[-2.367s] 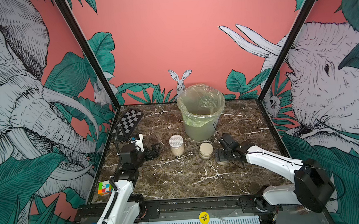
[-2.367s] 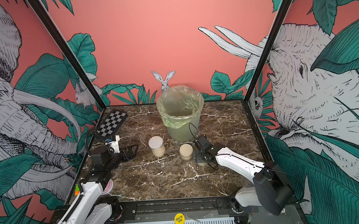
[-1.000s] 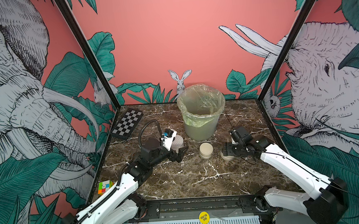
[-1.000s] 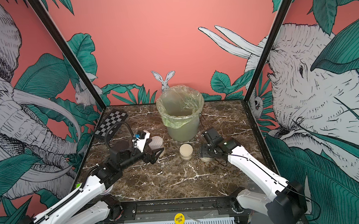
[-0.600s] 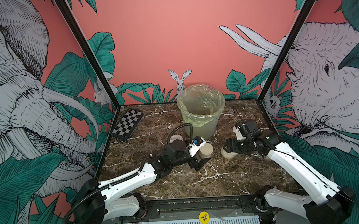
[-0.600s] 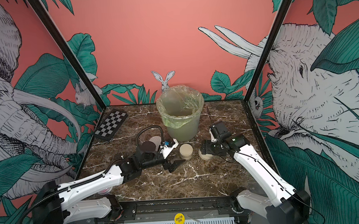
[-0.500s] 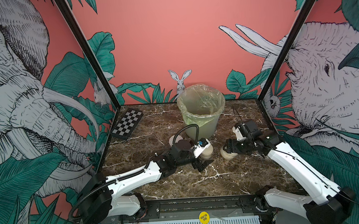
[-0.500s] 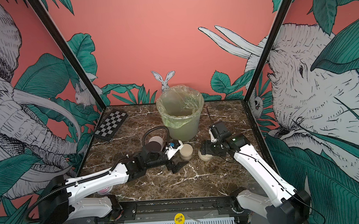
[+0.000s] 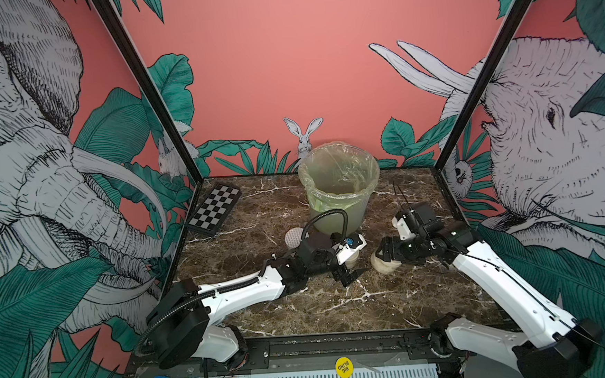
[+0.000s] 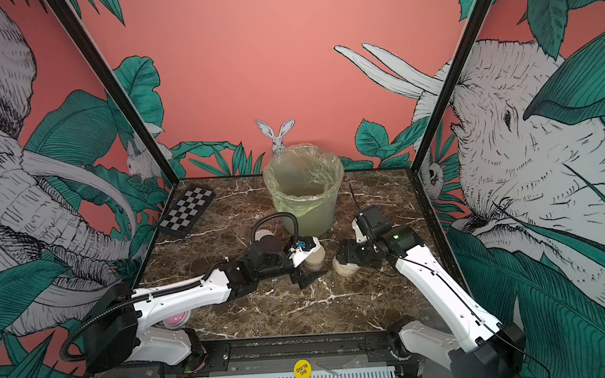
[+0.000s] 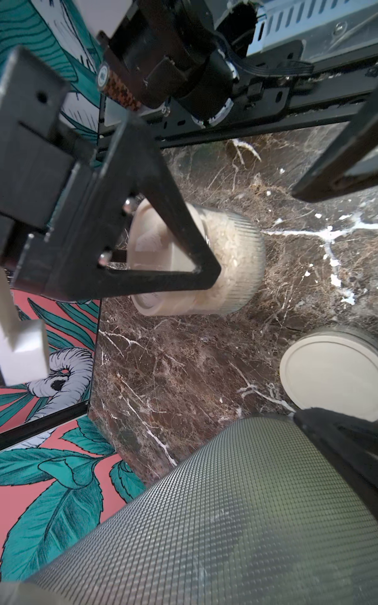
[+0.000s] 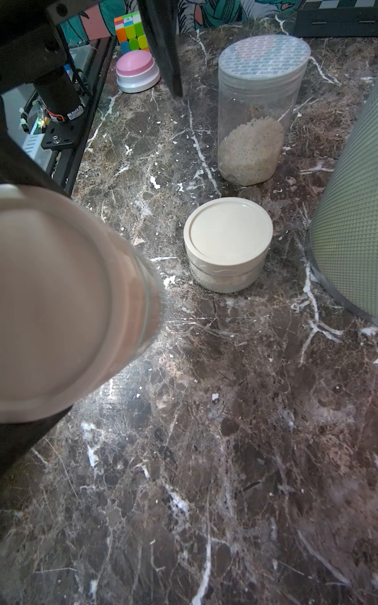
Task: Empty moldy rice from jars
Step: Pick up the jar from the center of the board.
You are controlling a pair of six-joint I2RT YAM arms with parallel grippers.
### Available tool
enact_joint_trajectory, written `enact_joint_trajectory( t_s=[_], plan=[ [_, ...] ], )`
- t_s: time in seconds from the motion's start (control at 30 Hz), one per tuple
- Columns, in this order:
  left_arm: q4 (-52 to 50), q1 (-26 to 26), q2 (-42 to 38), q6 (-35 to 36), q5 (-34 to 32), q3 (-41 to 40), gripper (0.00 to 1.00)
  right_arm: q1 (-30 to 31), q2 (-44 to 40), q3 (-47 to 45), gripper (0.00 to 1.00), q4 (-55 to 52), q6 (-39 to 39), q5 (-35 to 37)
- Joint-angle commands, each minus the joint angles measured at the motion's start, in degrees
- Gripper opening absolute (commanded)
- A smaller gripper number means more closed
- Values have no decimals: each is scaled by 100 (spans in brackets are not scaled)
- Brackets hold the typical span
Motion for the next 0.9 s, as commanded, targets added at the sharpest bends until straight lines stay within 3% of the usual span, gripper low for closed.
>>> enact_joint_trajectory(
  t_s=[0.0, 0.87],
  plan=[
    [269, -44, 49, 184, 176, 160, 100, -22, -93, 128, 49, 13, 41, -158],
    [623, -325, 834, 593, 638, 672, 99, -29, -330, 193, 49, 40, 440, -795]
  ],
)
